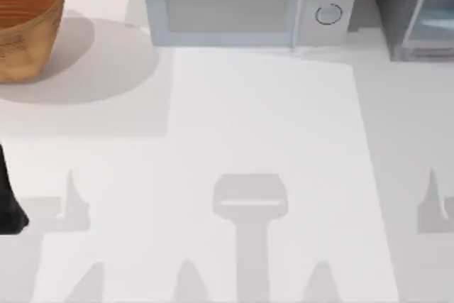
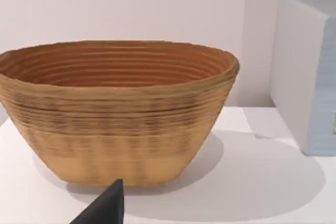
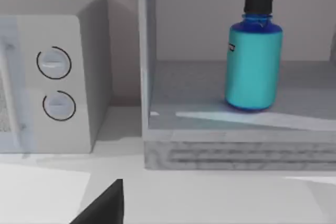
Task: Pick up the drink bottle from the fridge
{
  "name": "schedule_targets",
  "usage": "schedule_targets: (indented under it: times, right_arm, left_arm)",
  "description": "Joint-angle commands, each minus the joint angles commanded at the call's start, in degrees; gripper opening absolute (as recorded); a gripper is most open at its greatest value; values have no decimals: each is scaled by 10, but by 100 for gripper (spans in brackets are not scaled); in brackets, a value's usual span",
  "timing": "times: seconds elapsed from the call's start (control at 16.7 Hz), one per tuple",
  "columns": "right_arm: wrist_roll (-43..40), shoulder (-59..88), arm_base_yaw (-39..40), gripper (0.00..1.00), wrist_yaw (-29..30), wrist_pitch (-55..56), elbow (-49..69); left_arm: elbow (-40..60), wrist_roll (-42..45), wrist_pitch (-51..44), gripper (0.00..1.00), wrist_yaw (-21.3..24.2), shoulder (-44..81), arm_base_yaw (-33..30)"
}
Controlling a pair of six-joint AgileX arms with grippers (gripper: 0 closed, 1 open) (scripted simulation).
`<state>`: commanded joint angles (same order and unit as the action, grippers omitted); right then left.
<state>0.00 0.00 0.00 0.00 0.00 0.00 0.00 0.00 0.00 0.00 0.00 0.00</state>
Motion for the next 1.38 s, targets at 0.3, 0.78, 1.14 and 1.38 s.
schedule_targets:
  times: [0.3, 0.78, 1.14, 1.38]
  right_arm:
    - [0, 35, -13, 100, -15, 36, 6]
    - [4, 380, -116, 100, -117, 357, 44]
    - [9, 725, -211, 100, -206, 641, 67]
    - [10, 896, -264, 100, -255, 795, 85]
  left_arm:
    - [0, 0, 0, 100, 0, 0, 0]
    - [0, 0, 0, 100, 0, 0, 0]
    - [0, 0, 0, 100, 0, 0, 0]
    - [0, 0, 0, 100, 0, 0, 0]
